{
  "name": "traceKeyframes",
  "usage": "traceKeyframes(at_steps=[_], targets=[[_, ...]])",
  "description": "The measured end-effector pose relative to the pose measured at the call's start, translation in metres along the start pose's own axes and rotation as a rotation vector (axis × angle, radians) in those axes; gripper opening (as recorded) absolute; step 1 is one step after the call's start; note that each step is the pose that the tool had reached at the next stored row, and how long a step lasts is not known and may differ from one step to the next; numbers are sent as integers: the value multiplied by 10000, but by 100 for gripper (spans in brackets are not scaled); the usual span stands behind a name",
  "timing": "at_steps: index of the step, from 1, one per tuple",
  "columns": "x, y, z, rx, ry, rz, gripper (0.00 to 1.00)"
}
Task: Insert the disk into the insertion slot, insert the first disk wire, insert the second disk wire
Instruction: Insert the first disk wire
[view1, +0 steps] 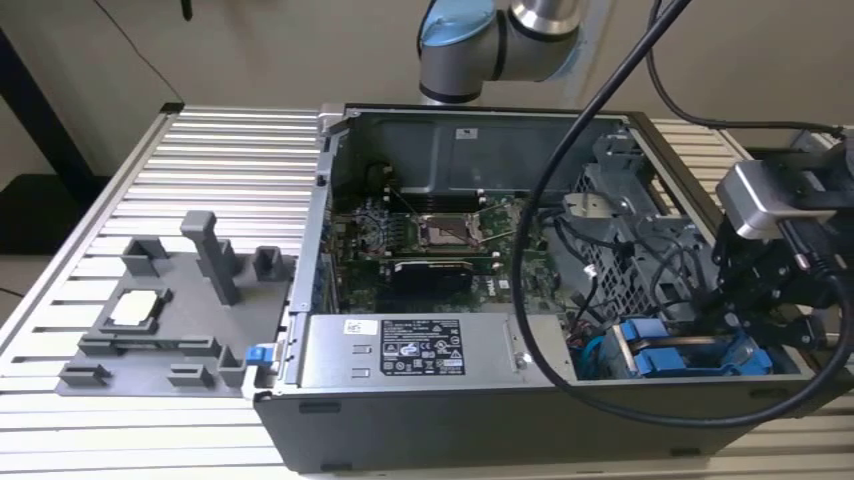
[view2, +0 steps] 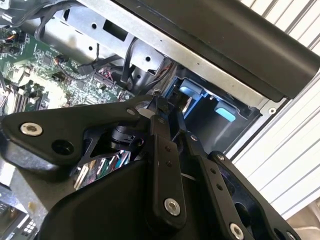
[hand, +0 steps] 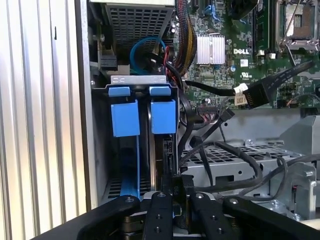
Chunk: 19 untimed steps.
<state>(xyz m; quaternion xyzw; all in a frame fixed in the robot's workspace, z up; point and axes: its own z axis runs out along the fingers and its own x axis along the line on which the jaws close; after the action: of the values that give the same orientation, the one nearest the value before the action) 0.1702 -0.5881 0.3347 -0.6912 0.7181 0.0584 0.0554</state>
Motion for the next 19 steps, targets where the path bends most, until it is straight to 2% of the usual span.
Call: traceKeyframes(at_steps=[4, 11, 12, 13, 15, 19], targets=[[9, 1, 52, 0, 13, 2, 20], [15, 1, 65, -3, -8, 4, 21], [15, 1, 64, -2, -8, 4, 27], [13, 1, 58, -2, -5, 4, 27], [5, 1, 6, -4, -8, 3, 27], [-22, 2, -161, -4, -4, 4, 27]])
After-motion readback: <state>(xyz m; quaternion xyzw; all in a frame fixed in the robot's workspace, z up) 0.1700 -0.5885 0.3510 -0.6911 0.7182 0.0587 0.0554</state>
